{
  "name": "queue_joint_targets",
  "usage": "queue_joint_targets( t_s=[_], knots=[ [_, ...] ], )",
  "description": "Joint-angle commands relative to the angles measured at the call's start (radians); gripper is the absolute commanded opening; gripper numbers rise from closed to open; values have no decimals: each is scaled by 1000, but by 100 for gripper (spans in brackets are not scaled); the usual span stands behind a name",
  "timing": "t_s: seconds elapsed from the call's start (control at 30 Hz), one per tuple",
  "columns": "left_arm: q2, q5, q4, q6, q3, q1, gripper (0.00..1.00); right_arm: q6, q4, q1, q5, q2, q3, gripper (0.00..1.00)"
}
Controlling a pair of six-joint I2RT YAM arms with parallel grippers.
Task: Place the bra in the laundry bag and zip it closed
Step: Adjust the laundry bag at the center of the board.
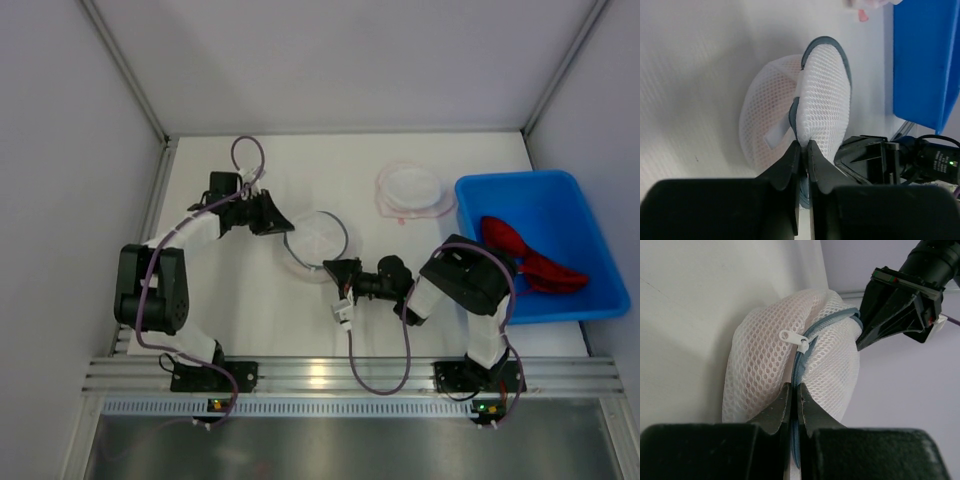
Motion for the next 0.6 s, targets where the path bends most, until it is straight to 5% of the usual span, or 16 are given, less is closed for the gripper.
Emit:
queue_joint_targets(
  t_s=[0.0,0.03,0.3,0.5,0.57],
  knots=[
    [-122,56,30,15,43,-7,9,9,412,18,-33,10,11,0],
    [-134,42,15,32,45,-7,0,14,412,18,-36,3,9,0],
    [-238,60,-13,99,72,-7,0,87,387,15,-1,-43,27,4],
    [-211,51,-22,144,65,-15,0,155,266,1,76,-100,80,65],
    [-190,112,0,49,79,10,0,183,226,-16,108,-134,84,85]
  ],
)
